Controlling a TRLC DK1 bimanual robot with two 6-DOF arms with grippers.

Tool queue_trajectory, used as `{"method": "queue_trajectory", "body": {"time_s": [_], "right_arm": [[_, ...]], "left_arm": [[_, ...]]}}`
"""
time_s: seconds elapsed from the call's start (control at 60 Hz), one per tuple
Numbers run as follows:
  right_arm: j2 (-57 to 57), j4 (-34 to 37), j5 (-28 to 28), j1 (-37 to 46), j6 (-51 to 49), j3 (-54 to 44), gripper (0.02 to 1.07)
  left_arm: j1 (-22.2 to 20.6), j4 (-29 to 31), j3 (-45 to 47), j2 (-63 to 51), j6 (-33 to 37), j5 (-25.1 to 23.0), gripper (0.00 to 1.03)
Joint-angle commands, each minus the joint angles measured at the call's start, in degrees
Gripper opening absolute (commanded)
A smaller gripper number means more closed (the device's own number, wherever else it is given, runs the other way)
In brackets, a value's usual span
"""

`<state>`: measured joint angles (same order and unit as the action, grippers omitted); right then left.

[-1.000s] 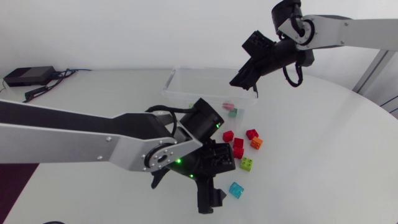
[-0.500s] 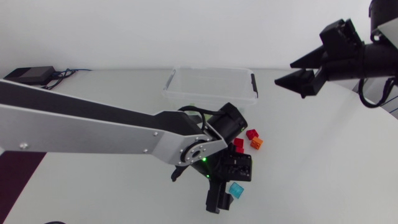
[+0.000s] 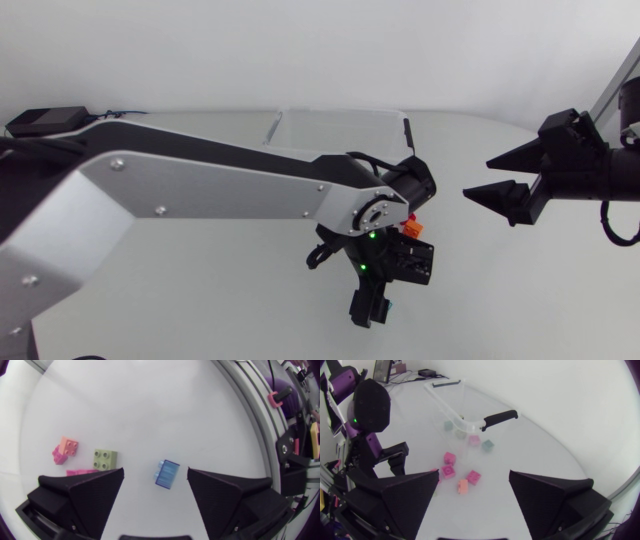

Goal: Pick up the duplo bricks and place them in the container

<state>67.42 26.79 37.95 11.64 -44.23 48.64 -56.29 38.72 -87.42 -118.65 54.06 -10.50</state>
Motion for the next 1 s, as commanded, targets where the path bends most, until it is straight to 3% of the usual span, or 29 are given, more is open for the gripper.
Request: {"method": "queue_trajectory", "body": {"time_s": [0.0,0.083,0.25,0.35,0.45,0.783,0.983], "right_arm": [[-1.1,0.2,0.9,1.5,-2.5,-2.2,1.03],[-1.2,0.6,2.0,3.3,-3.6,-2.9,1.03],[-1.2,0.5,2.3,4.0,-5.0,-4.9,1.03],[-0.6,0.0,2.3,4.4,-5.2,-7.0,1.02],[0.3,-0.8,2.3,4.4,-6.0,-9.4,1.02],[6.0,-6.0,0.5,-0.7,-6.9,-15.8,1.02],[9.8,-12.0,-3.8,-7.8,-3.7,-18.2,1.02]], "left_arm": [[-0.6,1.0,-1.4,-3.1,1.6,0.7,0.91],[-1.4,1.1,-0.6,-3.9,1.7,1.2,0.89],[-1.4,1.0,-1.4,-4.6,1.8,1.2,0.73],[-1.4,1.1,-2.0,-4.9,1.7,1.2,0.55],[-1.4,1.9,-2.1,-5.4,1.8,1.2,0.25],[-0.2,4.2,0.1,-1.4,1.2,1.2,0.23],[2.7,3.7,3.3,7.0,-0.1,1.1,0.23]]}}
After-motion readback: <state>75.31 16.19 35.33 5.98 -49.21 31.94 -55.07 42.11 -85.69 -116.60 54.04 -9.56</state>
